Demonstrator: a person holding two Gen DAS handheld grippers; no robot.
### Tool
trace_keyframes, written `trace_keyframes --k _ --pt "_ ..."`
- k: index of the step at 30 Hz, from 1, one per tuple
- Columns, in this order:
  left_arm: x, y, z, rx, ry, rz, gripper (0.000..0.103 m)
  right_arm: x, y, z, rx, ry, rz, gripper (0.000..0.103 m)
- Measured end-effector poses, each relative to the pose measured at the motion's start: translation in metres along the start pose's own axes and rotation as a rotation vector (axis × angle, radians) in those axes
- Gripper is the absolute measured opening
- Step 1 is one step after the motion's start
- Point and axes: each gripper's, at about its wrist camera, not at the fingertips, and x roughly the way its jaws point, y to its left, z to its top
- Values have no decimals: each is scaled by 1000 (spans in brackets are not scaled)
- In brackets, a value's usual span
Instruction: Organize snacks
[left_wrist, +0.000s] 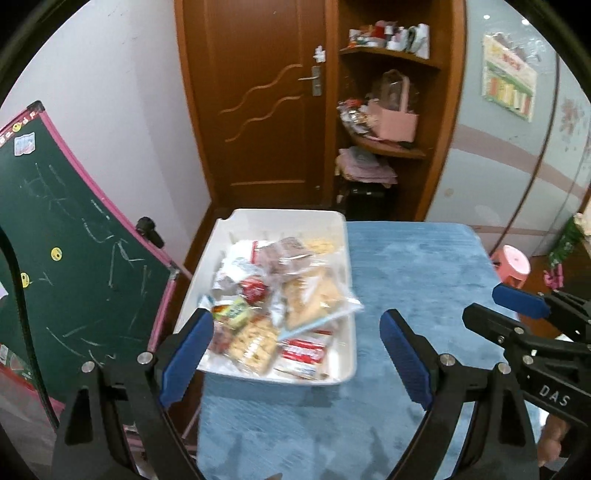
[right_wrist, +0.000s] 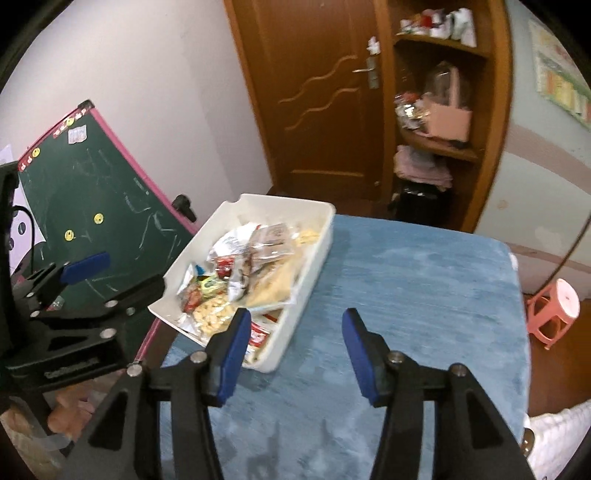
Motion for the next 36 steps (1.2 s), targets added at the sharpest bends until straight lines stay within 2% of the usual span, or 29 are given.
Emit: trace_keyframes --k 8,17,23,30,36 --pt "-42 -53 -13 23 -24 -60 91 -60 -37 -34 64 -52 -53 52" --pt "-87 -102 -59 23 -59 -50 91 -122 -58 -82 138 -108 -105 54" --pt "-112 -117 -79 6 -75 -66 91 -146 -66 -103 180 -142 -108 56" --pt "-122 -125 -88 3 -78 -21 91 -156 -66 -119 210 -139 -83 56" --pt "-127 -122 -93 -13 -83 -8 91 -166 -61 -128 202 -166 -116 56"
